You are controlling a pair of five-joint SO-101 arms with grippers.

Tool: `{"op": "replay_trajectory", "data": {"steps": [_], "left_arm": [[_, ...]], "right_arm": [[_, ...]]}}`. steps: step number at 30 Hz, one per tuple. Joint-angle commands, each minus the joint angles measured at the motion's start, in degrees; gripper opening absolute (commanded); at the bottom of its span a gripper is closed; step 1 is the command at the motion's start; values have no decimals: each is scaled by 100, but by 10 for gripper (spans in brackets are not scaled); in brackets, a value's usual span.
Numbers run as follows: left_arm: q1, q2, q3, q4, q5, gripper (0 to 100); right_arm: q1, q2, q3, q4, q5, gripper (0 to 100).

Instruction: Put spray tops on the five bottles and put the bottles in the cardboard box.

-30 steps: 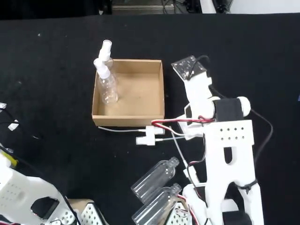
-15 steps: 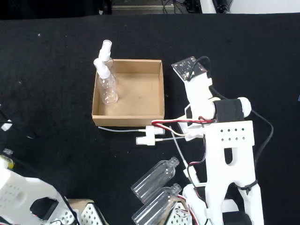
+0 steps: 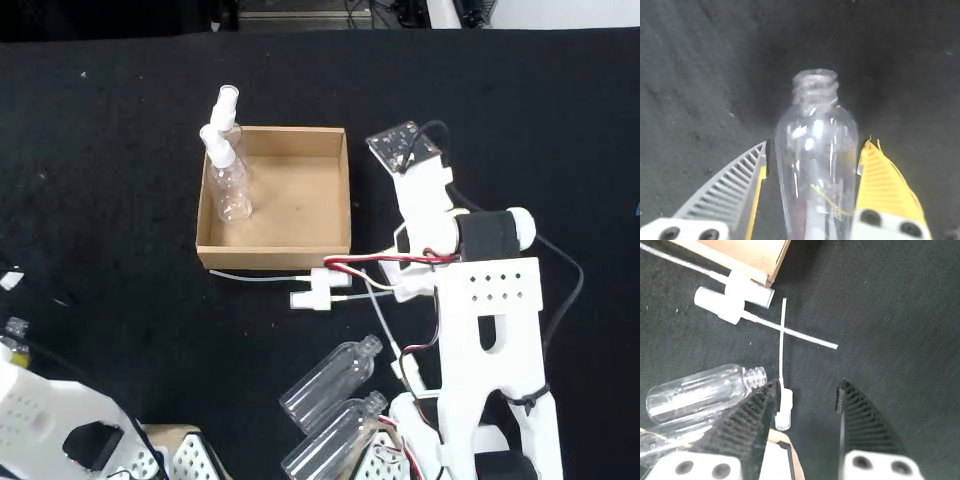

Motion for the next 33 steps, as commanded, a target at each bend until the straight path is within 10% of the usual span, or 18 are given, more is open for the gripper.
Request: {"op": "replay_trajectory", "data": {"steps": [1, 11, 17, 33], "left_arm": [[171, -114, 189, -510, -26, 281], [163, -123, 215, -484, -44, 274], [207, -123, 57, 70, -44, 27], [163, -123, -1288, 1705, 1310, 136]], "right_arm": [[-79, -251, -330, 105, -9, 174], [-79, -251, -330, 105, -18, 174], [-431, -251, -365, 114, -9, 174], [-3209, -251, 1244, -193, 985, 178]]}}
